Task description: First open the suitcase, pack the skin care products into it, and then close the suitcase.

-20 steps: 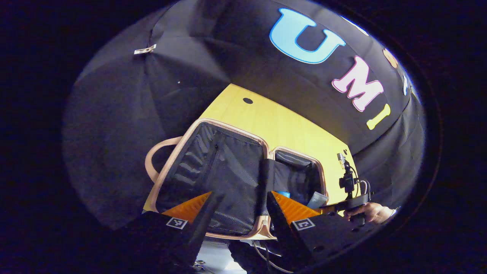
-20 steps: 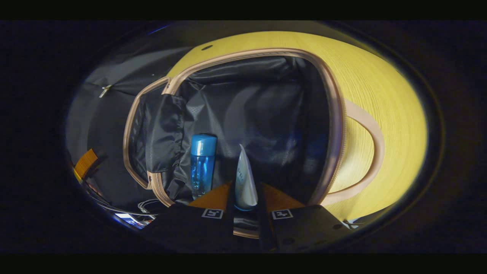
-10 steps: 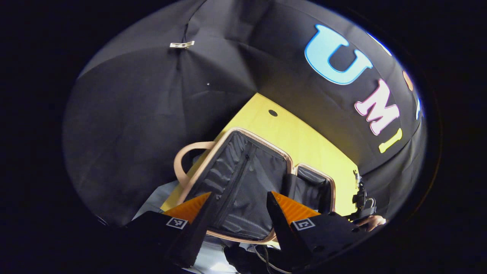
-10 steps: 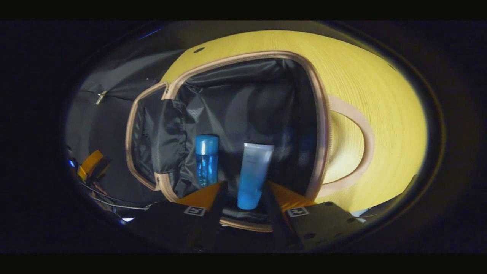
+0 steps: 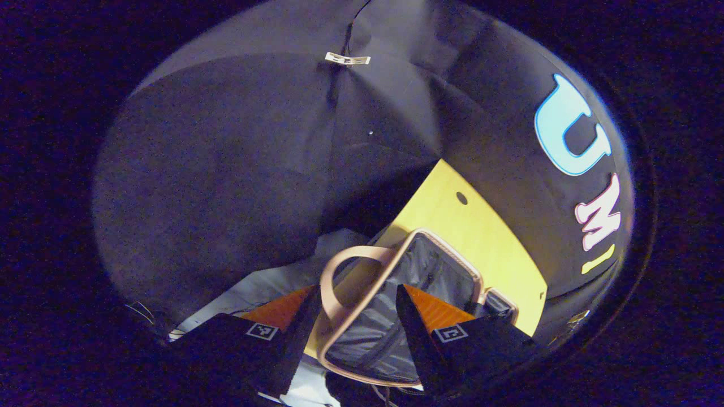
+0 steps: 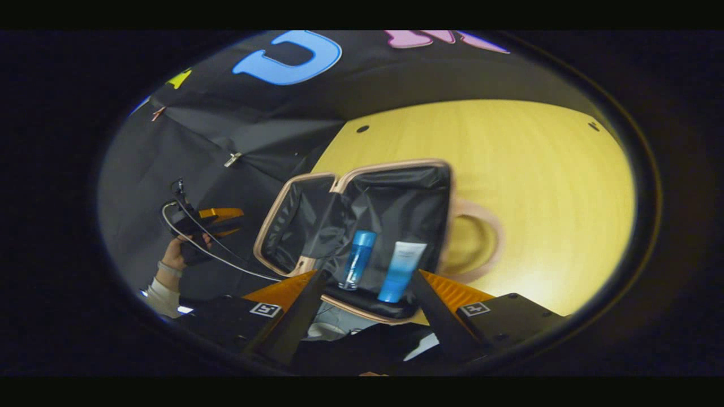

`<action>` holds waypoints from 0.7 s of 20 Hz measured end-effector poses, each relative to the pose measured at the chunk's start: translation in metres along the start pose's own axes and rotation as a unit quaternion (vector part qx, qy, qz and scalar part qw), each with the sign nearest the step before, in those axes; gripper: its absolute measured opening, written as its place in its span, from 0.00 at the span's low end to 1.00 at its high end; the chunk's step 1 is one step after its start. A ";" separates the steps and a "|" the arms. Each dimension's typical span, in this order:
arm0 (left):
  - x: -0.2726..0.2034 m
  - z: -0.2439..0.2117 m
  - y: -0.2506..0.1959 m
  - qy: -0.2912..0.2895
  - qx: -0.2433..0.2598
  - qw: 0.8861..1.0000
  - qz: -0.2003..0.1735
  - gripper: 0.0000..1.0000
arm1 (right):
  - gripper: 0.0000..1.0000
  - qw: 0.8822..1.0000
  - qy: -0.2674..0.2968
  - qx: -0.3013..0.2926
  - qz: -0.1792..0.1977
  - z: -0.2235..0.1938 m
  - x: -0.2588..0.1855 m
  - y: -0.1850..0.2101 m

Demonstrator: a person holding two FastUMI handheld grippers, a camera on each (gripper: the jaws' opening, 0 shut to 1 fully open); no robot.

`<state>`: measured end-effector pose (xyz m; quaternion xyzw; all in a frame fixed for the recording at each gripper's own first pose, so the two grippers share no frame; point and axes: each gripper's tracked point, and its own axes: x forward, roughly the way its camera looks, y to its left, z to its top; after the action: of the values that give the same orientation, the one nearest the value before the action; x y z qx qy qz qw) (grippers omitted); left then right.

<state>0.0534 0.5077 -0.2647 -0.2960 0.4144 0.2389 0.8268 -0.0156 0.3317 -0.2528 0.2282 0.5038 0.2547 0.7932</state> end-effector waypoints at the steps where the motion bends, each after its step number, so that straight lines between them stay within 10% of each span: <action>1: 0.009 0.000 0.011 0.009 0.016 1.000 0.020 0.84 | 0.97 1.000 -0.011 0.012 -0.007 0.003 -0.010 -0.008; 14: 0.112 -0.029 0.007 0.122 0.002 0.992 0.029 0.82 | 0.97 0.991 -0.073 0.091 -0.060 0.013 -0.050 -0.045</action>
<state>0.0936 0.5099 -0.3729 -0.3095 0.5209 0.2241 0.7633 -0.0145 0.2645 -0.2413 0.2875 0.4781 0.1425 0.8176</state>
